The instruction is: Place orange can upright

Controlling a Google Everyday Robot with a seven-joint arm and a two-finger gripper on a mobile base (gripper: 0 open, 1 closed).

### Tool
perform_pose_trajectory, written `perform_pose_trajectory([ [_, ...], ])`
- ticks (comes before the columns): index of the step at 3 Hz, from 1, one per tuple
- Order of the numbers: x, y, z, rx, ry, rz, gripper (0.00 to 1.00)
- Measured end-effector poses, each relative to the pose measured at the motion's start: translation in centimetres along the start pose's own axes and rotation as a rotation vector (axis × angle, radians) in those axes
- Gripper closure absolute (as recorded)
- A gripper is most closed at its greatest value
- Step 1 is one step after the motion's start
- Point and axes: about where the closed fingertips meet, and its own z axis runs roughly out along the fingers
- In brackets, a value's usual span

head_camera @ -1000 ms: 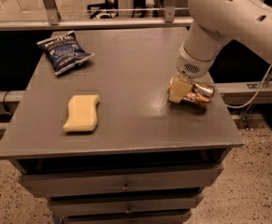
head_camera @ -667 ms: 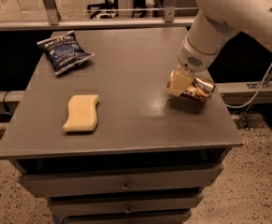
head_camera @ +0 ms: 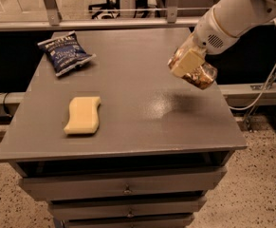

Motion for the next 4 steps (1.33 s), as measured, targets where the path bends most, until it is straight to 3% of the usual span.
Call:
perform_pose_trajectory([
  [1,-0.1,-0.9,0.0,-0.034,-0.279,0.018,1.0],
  [2,-0.7,-0.8,-0.7,-0.065,-0.511,0.041,1.0],
  [3,-1.0,-0.5,-1.5,-0.08,-0.698,0.058,1.0],
  [4,-0.8,-0.2,-2.0,-0.093,-0.829,0.079,1.0],
])
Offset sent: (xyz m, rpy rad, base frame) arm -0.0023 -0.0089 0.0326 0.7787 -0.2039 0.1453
